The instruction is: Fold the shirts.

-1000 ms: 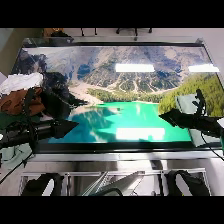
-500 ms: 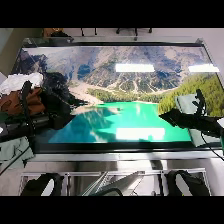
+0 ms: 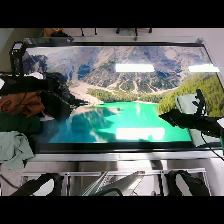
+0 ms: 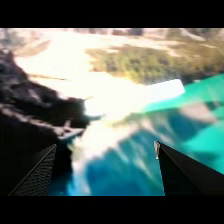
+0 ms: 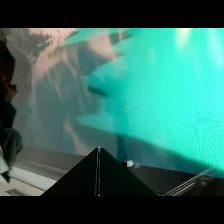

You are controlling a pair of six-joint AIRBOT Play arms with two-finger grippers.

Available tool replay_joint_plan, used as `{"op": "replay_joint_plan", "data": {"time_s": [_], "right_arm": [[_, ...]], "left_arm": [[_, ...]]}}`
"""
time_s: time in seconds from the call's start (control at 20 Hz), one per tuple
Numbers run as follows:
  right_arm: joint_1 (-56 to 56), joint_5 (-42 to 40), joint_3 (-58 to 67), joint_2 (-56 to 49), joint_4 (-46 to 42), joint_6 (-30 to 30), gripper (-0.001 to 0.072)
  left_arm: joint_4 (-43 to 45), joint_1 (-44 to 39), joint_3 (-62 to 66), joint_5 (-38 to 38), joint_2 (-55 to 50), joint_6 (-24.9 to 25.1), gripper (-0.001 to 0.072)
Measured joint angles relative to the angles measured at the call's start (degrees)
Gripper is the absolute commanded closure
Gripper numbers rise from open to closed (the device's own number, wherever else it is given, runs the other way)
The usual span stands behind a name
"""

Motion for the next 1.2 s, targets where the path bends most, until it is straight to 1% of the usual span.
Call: {"op": "replay_joint_plan", "data": {"time_s": [0.15, 0.3, 0.6, 0.75, 0.8, 0.85, 0.9, 1.05, 1.2], "right_arm": [[0.0, -0.1, 0.0, 0.0, 0.0, 0.0, 0.0688], [0.0, -0.7, 0.0, 0.0, 0.0, 0.0, 0.0689], [0.0, -1.1, 0.0, 0.0, 0.0, -0.1, 0.0688], [0.0, -1.2, 0.0, 0.0, 0.0, -0.1, 0.0688], [0.0, -1.2, 0.0, 0.0, 0.0, -0.1, 0.0688], [0.0, -1.2, 0.0, 0.0, 0.0, -0.1, 0.0688], [0.0, -1.2, 0.0, 0.0, 0.0, -0.1, 0.0688], [0.0, -1.2, 0.0, 0.0, 0.0, -0.1, 0.0688], [0.0, -1.2, 0.0, 0.0, 0.0, -0.1, 0.0688]], "left_arm": [[11.7, 3.0, 8.5, 0.9, -9.9, -4.0, 0.0012], [20.2, 6.3, 15.7, 1.6, -19.8, -5.7, 0.0012], [31.3, 10.0, 29.7, 5.7, -40.3, -7.1, 0.0013], [34.8, 10.7, 34.7, 6.9, -48.2, -8.1, 0.0015], [35.6, 11.0, 35.7, 6.9, -50.2, -8.3, 0.0142], [36.2, 11.3, 36.5, 7.1, -52.1, -8.7, 0.049], [36.8, 11.5, 37.1, 7.2, -53.4, -9.1, 0.0692], [37.7, 11.7, 38.0, 7.6, -54.7, -9.7, 0.0693], [38.0, 10.4, 38.2, 9.1, -51.9, -10.0, 0.0693]]}}
